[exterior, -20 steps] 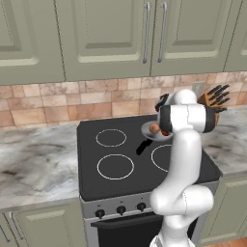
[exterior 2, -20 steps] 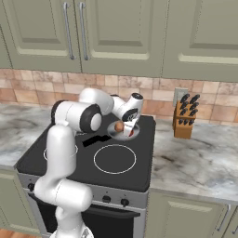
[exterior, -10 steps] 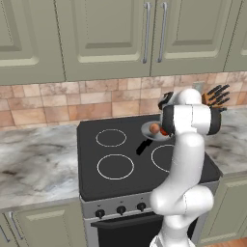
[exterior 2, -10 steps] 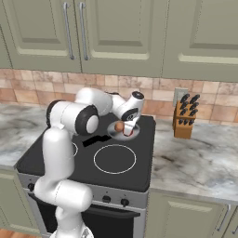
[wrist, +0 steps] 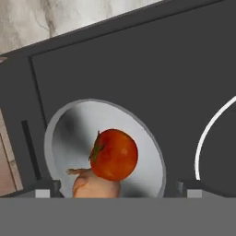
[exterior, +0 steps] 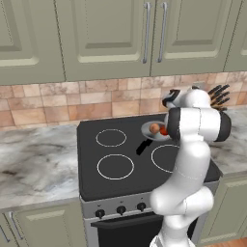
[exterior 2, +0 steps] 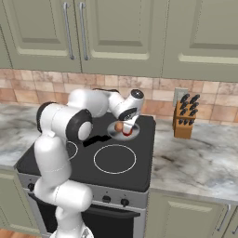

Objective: Place the pan on the rear right burner on the stove. Then place the tomato and the onion in the pan and turn on the rear right burner.

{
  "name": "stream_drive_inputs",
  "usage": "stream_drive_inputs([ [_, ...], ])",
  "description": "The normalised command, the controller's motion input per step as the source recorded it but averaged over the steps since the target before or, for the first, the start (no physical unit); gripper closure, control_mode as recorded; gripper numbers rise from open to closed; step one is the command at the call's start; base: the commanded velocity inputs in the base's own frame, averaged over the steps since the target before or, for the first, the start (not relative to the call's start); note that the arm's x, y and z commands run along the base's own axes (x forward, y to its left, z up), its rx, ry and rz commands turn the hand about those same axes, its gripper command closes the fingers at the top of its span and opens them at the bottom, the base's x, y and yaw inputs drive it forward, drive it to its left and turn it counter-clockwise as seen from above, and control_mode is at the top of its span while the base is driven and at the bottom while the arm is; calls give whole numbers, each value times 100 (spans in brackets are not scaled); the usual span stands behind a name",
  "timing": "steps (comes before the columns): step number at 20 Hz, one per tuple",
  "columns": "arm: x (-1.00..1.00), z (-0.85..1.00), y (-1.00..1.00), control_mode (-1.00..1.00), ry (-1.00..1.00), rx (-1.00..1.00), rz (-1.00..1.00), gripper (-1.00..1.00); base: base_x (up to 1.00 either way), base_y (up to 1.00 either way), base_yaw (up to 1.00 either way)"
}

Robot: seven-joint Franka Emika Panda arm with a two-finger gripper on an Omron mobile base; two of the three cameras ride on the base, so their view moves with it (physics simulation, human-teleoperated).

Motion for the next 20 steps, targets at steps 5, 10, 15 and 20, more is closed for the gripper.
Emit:
stream_drive_inputs([
  [5,-47,27,0,-100,-7,0,0,-100,0,0,0],
  [10,-45,46,0,-100,-5,1,0,-100,0,0,0],
  [15,-46,65,0,-100,0,3,-1,-100,0,0,0],
  [20,-46,49,0,-100,0,2,-1,-100,0,0,0],
])
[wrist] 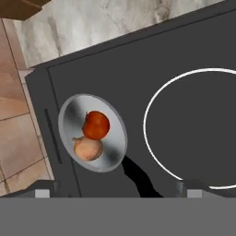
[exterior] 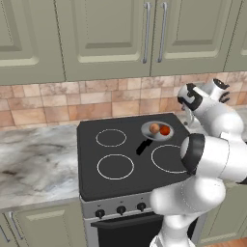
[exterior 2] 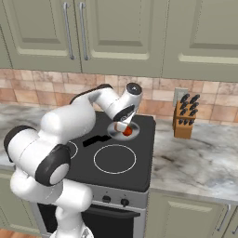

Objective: Place the pan on the rear right burner on the stove. Then place the tomato and the onion in the pan and turn on the rear right burner.

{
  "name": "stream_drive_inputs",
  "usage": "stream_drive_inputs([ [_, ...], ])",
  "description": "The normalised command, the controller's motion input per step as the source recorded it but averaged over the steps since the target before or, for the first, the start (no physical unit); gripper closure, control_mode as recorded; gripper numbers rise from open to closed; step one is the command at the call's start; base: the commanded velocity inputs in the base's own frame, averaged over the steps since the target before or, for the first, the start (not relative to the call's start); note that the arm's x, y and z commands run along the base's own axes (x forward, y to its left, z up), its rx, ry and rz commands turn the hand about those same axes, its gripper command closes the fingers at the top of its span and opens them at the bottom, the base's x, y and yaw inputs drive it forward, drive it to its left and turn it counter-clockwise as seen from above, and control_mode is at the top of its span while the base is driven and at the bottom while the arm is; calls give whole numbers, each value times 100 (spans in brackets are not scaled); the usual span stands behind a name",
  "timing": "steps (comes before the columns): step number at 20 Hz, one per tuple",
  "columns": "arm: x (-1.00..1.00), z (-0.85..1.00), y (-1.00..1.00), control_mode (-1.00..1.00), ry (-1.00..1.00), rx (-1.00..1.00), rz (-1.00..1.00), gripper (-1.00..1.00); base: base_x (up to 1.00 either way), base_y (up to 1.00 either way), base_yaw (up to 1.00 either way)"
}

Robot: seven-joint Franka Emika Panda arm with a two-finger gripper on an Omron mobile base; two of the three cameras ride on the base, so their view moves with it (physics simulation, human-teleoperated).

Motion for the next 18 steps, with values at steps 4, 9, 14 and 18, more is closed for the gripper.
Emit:
stream_drive_inputs([
  [4,-39,24,0,-100,2,0,-1,-100,0,0,0],
  [9,-21,12,1,-100,13,0,-1,-100,0,0,0],
  [14,-1,6,11,-100,26,0,-1,-100,0,0,0],
  [18,-16,0,13,-100,25,0,0,-100,0,0,0],
])
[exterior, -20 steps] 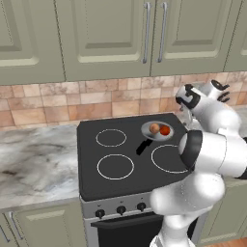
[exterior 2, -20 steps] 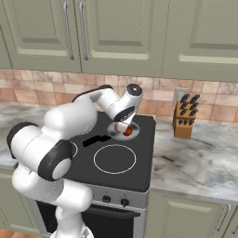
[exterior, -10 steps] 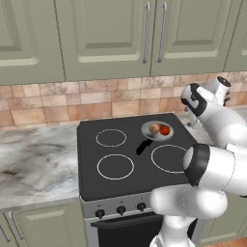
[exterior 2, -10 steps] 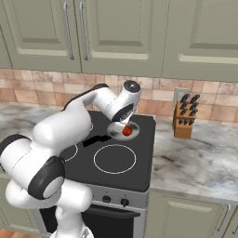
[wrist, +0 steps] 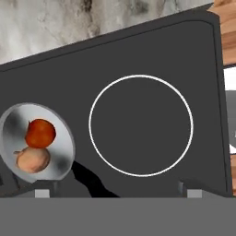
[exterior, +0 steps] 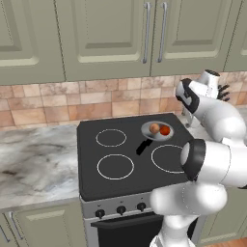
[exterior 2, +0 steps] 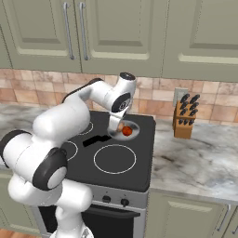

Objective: Place the pan on the rear right burner on the stove. Then place the tomato and the onion in the pan and turn on the rear right burner.

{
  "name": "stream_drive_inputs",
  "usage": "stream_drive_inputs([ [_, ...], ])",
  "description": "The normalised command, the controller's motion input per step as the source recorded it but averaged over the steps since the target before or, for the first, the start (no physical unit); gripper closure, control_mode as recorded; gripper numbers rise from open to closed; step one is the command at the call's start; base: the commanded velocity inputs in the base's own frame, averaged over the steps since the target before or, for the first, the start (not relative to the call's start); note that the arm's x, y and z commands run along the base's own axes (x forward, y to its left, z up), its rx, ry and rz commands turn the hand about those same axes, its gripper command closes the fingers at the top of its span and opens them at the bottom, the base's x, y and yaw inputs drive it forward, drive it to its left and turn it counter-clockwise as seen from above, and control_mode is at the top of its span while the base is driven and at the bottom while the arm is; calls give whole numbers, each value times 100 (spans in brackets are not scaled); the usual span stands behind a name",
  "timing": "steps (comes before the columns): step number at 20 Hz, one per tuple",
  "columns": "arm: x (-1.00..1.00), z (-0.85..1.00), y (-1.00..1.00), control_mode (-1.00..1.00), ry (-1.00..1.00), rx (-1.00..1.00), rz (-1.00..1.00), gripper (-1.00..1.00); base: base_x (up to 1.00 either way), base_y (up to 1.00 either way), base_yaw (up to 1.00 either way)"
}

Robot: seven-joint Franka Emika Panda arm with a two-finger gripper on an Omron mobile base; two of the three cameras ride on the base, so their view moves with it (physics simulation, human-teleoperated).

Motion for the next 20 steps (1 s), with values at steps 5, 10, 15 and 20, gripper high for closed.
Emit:
stream_drive_inputs([
  [5,-65,0,10,-100,8,0,0,-100,0,0,0],
  [10,-98,-4,0,-100,-2,0,0,-100,0,0,0],
  [15,-66,-1,6,-100,-2,0,0,-100,0,0,0],
  [20,-47,0,18,-100,-3,0,0,-100,0,0,0],
])
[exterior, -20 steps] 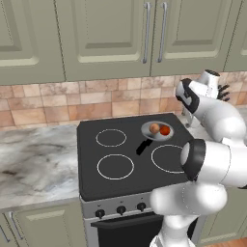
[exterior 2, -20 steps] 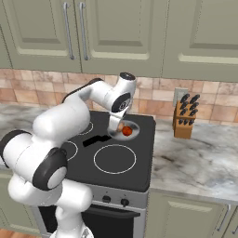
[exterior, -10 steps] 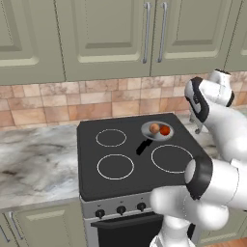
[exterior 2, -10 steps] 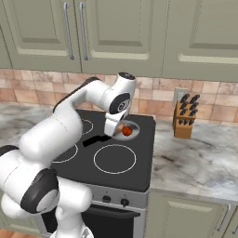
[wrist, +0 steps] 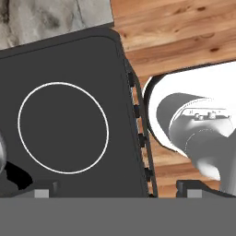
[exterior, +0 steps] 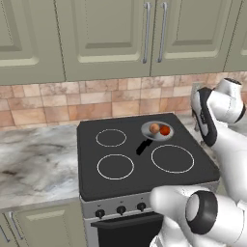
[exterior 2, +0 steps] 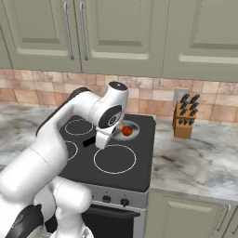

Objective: Place the pan on the rear right burner on the stove. Then place the tomato and the onion in the pan and turn on the rear right burner.

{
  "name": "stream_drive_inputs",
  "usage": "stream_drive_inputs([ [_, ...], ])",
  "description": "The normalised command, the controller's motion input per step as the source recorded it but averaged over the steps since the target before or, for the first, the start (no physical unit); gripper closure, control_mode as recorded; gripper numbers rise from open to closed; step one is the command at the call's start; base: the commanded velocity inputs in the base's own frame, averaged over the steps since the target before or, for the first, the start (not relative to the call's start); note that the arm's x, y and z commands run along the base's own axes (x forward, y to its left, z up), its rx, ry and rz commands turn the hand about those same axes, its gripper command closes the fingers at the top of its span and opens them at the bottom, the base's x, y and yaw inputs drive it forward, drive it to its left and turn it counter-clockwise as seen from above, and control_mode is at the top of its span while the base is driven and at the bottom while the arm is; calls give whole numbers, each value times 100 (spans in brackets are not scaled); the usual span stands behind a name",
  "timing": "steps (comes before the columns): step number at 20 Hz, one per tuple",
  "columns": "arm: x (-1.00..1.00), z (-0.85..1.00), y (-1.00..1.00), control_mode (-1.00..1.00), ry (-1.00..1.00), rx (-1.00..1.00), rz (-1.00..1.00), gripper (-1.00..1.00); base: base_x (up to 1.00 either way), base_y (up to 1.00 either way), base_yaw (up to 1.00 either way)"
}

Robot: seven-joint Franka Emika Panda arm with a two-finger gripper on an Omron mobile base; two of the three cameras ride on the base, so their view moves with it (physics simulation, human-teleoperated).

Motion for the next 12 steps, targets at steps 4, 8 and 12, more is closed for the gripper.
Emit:
stream_drive_inputs([
  [4,-46,0,18,-100,-6,0,7,-100,0,0,0],
  [8,-41,0,23,-100,-10,-3,13,-100,0,0,0],
  [12,-25,0,29,-100,-19,-11,17,-100,0,0,0],
])
